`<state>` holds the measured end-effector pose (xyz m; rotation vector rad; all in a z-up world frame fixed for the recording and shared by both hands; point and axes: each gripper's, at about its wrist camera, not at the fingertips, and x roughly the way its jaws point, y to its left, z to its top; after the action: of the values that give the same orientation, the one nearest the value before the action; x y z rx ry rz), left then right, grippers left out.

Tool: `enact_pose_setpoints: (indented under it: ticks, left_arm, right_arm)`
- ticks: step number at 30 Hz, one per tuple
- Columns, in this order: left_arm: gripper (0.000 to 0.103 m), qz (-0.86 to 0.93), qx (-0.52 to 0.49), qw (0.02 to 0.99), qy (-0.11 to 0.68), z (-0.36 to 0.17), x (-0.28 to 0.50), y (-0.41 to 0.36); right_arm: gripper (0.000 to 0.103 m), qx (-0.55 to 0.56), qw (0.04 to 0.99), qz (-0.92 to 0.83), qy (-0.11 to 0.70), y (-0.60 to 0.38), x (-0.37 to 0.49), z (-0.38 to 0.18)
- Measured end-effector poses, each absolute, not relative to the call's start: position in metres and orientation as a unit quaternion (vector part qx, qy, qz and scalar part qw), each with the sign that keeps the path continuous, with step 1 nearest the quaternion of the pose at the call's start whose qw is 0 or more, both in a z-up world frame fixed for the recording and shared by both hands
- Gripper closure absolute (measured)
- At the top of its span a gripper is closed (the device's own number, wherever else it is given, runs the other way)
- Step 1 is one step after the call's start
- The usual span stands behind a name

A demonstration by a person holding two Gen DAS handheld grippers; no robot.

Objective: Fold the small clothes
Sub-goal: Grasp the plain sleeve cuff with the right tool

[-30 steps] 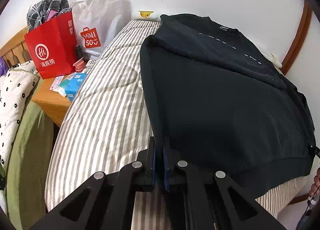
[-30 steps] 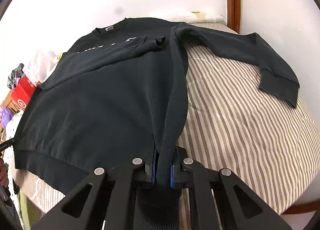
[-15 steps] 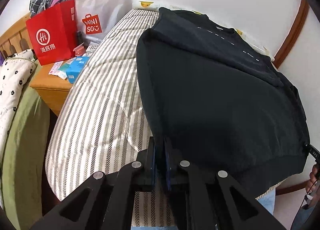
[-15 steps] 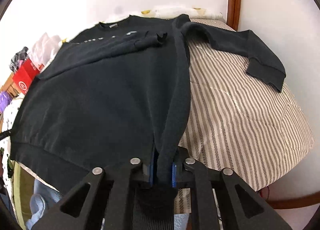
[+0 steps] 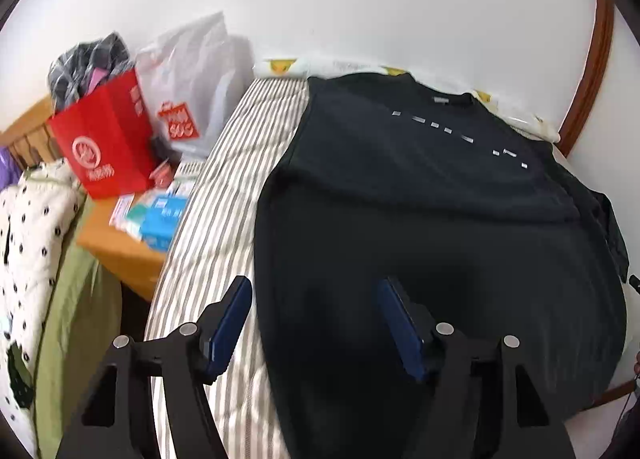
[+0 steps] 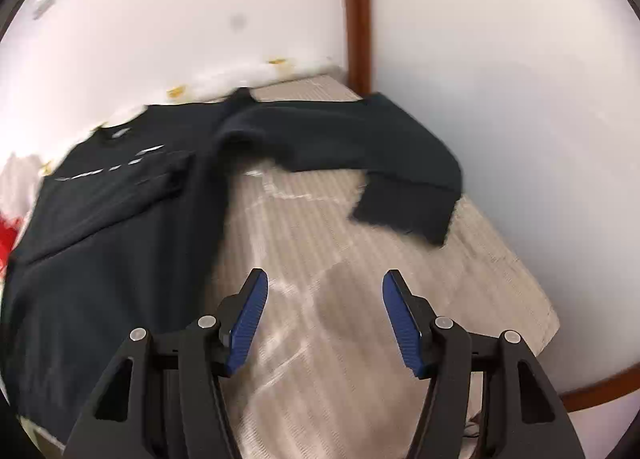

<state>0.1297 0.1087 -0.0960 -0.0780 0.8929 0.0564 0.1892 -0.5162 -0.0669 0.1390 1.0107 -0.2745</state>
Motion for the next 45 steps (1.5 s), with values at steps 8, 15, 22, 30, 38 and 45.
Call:
enact_pose_setpoints:
  ticks: [8,15,22,30,38,45]
  left_arm:
    - [0.039,0.022,-0.036,0.895,0.443,-0.101,0.177,0.081]
    - [0.039,0.024,-0.029,0.883,0.467,-0.116,0.198,0.063]
    - [0.039,0.024,-0.035,0.876,0.481,-0.126,0.208,0.057]
    - [0.039,0.025,-0.041,0.878,0.477,-0.124,0.201,0.064]
    - [0.039,0.013,-0.068,0.876,0.477,-0.126,0.194,0.074]
    - [0.039,-0.004,-0.078,0.879,0.470,-0.123,0.181,0.095]
  right_arm:
    - [0.044,0.070,0.844,-0.152,0.510,-0.547,0.240,-0.108]
    - [0.044,0.034,0.840,-0.189,0.507,-0.552,0.277,-0.128]
    - [0.092,0.018,0.843,-0.218,0.491,-0.570,0.287,-0.128]
    - [0.094,0.071,0.851,-0.274,0.443,-0.628,0.271,-0.071]
    - [0.094,0.072,0.896,-0.195,0.392,-0.566,0.263,0.010]
    - [0.094,0.120,0.912,-0.062,0.387,-0.455,0.287,0.053]
